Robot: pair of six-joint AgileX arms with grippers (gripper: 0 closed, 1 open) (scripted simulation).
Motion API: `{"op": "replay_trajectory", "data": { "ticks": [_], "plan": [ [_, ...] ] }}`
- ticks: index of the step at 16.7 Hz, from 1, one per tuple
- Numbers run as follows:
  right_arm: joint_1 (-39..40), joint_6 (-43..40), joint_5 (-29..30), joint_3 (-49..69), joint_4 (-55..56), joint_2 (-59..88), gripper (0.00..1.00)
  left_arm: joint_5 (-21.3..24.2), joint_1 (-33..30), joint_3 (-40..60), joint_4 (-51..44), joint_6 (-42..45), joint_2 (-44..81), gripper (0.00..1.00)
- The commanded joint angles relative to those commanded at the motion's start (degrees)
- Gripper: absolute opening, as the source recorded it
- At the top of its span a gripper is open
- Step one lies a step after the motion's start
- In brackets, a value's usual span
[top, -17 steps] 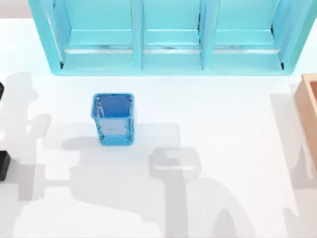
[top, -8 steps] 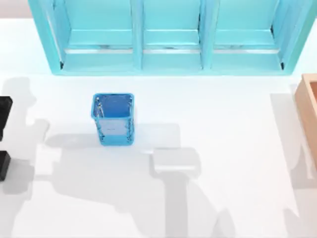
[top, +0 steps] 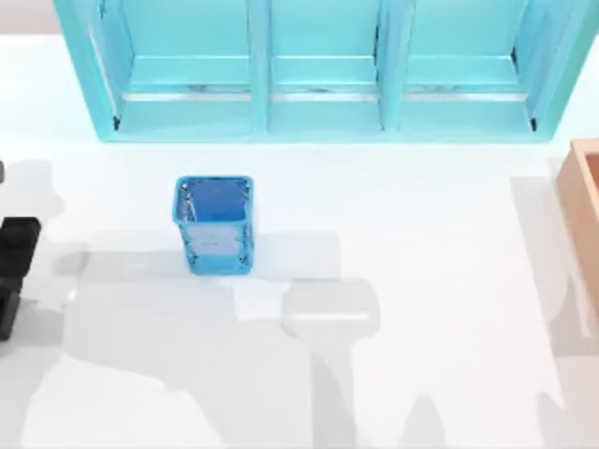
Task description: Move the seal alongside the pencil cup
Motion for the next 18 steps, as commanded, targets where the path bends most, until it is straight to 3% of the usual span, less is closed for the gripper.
{"op": "replay_trajectory", "data": {
  "ticks": [9,18],
  "plan": [
    [0.0,0.0,0.0,0.0,0.0,0.0,1.00,0.0,0.1,-1.9,2.1,0.1,0.7,1.00],
    [0.0,0.0,0.0,0.0,0.0,0.0,1.00,0.0,0.1,-1.9,2.1,0.1,0.7,0.32]
  ]
}}
